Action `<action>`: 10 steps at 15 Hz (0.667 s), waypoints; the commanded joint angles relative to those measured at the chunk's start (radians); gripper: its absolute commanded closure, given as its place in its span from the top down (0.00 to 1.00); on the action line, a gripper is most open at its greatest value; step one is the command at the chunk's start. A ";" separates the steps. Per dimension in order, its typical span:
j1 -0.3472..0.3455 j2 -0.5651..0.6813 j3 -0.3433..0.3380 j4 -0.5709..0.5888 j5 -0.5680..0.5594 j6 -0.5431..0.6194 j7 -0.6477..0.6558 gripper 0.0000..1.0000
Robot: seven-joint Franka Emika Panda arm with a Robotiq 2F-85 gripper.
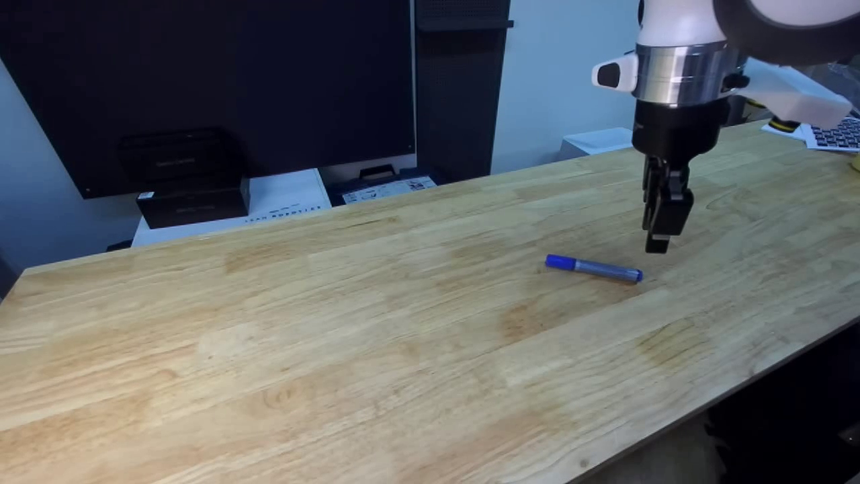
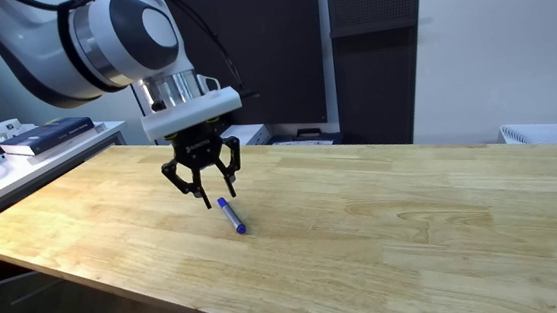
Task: Put the pen in a vertical position
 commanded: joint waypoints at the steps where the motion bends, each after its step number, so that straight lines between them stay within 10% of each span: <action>1: -0.011 -0.001 0.011 0.001 -0.006 -0.004 0.004 0.55; 6: -0.011 -0.001 0.011 0.000 -0.005 -0.004 0.004 0.59; 7: -0.011 -0.001 0.011 0.000 -0.005 -0.004 0.004 0.84; 10: 0.003 0.024 -0.002 0.014 -0.034 0.032 0.031 0.98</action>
